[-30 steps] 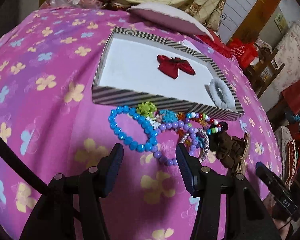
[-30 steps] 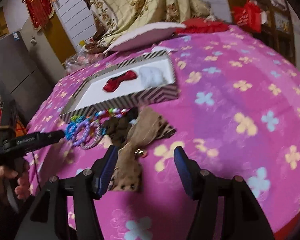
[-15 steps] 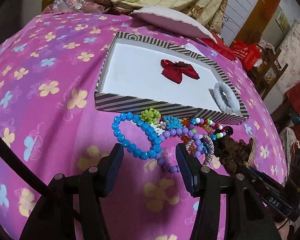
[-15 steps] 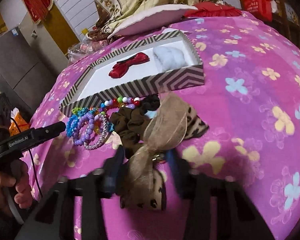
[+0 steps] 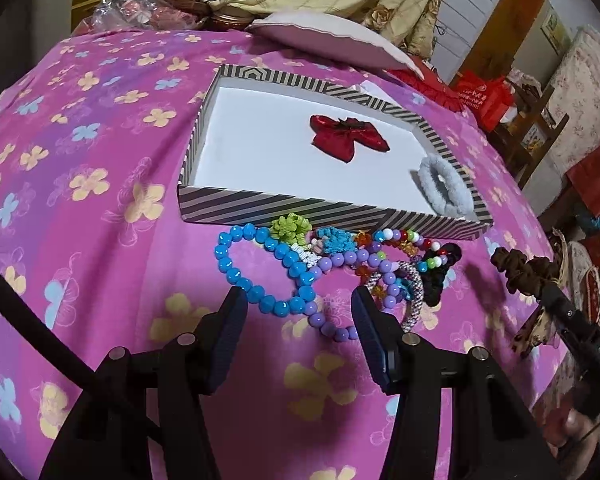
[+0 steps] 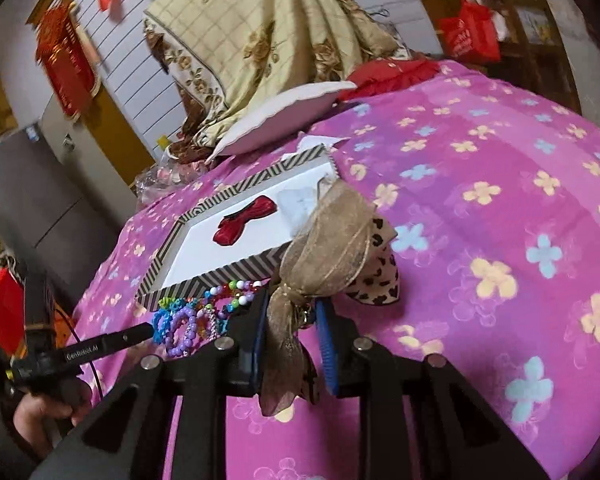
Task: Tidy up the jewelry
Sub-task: 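Grasp the blue bead bracelet with the left tool while the right tool carries the tan bow, then lower the blue bracelet into the box with the left tool while the right tool drops the tan bow, then grasp the purple bead bracelet with the left tool, then grasp the black scrunchie with the right tool while the left tool holds the purple bracelet, then lower the purple bracelet into the box with the left tool while the right tool carries the black scrunchie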
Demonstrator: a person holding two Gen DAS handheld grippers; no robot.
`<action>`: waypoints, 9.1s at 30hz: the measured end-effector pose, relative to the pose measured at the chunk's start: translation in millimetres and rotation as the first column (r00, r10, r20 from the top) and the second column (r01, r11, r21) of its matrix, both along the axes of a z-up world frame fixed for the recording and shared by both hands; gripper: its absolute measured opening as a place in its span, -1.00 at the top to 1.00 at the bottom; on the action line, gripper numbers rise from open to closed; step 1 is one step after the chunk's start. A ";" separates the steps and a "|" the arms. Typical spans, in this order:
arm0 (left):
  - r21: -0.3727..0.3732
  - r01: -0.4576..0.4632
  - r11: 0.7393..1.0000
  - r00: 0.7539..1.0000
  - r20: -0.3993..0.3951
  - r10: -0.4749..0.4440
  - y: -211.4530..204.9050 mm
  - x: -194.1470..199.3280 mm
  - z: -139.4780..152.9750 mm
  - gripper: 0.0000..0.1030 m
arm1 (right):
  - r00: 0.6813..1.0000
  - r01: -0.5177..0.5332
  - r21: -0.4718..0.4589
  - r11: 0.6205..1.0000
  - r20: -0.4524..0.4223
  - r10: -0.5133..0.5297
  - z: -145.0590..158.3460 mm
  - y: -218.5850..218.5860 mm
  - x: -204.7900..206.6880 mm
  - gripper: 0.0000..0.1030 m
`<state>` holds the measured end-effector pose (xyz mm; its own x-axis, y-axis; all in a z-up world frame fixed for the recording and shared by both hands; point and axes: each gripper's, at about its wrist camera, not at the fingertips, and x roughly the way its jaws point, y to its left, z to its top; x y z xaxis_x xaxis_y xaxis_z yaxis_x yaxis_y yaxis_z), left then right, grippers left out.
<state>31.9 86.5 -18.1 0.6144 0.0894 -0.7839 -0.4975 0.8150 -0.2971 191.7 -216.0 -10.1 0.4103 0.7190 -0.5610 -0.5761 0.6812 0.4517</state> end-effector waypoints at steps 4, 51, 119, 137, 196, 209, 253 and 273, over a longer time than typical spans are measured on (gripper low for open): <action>0.039 0.010 0.999 1.000 -0.015 -0.009 -2.0 7.2 -1.8 0.73 | 0.999 -0.029 -0.030 0.999 -0.023 0.029 -5.2 7.7 0.2 0.53; 0.064 -0.116 0.991 0.931 0.354 0.086 6.6 -39.7 58.4 1.00 | 0.963 -0.145 -0.033 0.989 0.224 0.149 42.8 62.9 -4.1 0.51; 0.234 -0.311 0.921 0.947 -0.004 0.321 71.0 79.6 8.6 0.93 | 0.979 -0.177 -0.136 0.975 0.077 0.188 6.0 168.0 85.5 0.18; 0.326 -0.209 0.922 0.973 -0.021 0.228 33.5 80.6 13.5 0.82 | 0.971 -0.141 -0.243 0.960 0.157 0.182 15.2 125.2 48.7 -0.05; 0.193 -0.003 0.981 0.994 -0.104 0.023 -19.0 19.6 -4.7 1.00 | 0.910 -0.367 -0.382 0.848 0.041 0.412 -33.5 122.6 7.8 0.26; 0.195 -0.002 0.981 0.993 -0.119 0.026 -18.3 20.9 -7.8 1.00 | 0.895 -0.371 -0.449 0.813 0.059 0.441 -39.3 133.9 0.6 0.83; 0.175 -0.019 0.984 0.981 0.191 -0.015 -23.6 2.0 39.7 1.00 | 0.953 -0.218 -0.155 0.964 0.177 0.244 21.4 67.6 19.8 0.84; 0.191 -0.016 0.981 0.987 0.159 -0.015 -27.1 4.6 35.4 1.00 | 0.944 -0.229 -0.188 0.955 0.199 0.265 18.4 78.6 14.7 0.84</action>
<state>36.4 59.4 17.2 0.7294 0.2283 -0.6449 -0.4570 0.8641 -0.2111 206.4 -137.4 8.3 0.3572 0.7215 -0.5932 -0.8075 0.5577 0.1921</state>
